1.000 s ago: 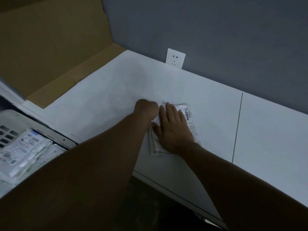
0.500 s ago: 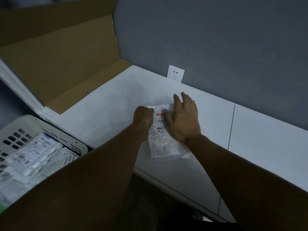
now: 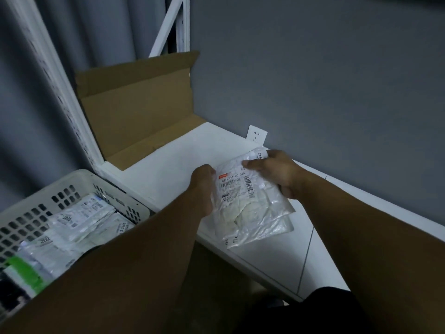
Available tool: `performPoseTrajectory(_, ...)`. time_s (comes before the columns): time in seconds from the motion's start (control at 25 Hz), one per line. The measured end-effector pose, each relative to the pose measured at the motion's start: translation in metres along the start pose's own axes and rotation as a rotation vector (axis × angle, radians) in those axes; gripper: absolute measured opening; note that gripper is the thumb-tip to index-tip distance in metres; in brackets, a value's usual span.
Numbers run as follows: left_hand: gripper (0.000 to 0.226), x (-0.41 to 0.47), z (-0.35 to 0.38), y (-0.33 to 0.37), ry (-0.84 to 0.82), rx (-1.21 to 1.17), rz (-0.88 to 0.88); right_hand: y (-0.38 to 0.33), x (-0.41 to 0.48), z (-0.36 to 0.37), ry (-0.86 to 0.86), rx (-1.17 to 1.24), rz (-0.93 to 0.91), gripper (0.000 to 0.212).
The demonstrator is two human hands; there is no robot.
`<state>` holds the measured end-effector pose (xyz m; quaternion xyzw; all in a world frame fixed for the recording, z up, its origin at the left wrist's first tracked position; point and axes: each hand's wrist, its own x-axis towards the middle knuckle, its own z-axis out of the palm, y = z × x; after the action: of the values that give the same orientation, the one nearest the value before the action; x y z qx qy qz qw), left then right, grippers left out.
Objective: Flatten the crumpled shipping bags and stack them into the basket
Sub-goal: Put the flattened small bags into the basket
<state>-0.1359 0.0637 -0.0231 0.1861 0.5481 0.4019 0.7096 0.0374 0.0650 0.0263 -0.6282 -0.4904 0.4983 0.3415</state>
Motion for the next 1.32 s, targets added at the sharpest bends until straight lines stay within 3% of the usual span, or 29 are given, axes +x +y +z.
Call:
performPoseTrajectory(0.16,0.024,-0.03,0.004,0.01,0.06,0.073,0.099,-0.013,-0.022,0.0,0.076,-0.016,-0.04,0.023)
performPoseTrajectory(0.28,0.015,-0.048,0.009,0.014,0.072,-0.065,0.207,-0.02,-0.034,0.0,0.085,0.008,-0.062,0.025)
performPoseTrajectory(0.44,0.055,-0.067,0.011,0.022,0.298,0.49,0.448,-0.026,-0.056,-0.002,0.035,0.027,-0.084,0.037)
performPoseTrajectory(0.68,0.04,-0.103,-0.001,0.047,0.552,0.714,0.676,-0.033,-0.078,0.01,-0.128,0.05,-0.147,0.04)
performPoseTrajectory(0.72,0.04,-0.101,-0.004,0.047,0.556,0.708,0.685,-0.034,-0.078,0.015,-0.113,0.052,-0.166,0.04)
performPoseTrajectory(0.84,0.035,-0.089,-0.015,0.054,0.346,0.182,0.467,-0.04,-0.067,0.033,-0.095,0.051,-0.191,0.044)
performPoseTrajectory(0.92,0.035,-0.085,-0.036,0.061,0.246,0.024,0.409,-0.042,-0.058,0.05,-0.106,0.073,-0.205,0.04)
performPoseTrajectory(1.0,0.039,-0.081,-0.06,0.065,0.183,0.059,0.337,-0.044,-0.045,0.073,-0.098,0.086,-0.204,0.041)
performPoseTrajectory(1.16,0.043,-0.066,-0.105,0.066,0.163,0.206,0.253,-0.046,-0.014,0.128,0.0,0.102,-0.19,0.067)
performPoseTrajectory(1.32,0.056,-0.04,-0.169,0.078,0.4,0.458,0.342,-0.045,0.011,0.199,-0.035,0.117,-0.16,0.063)
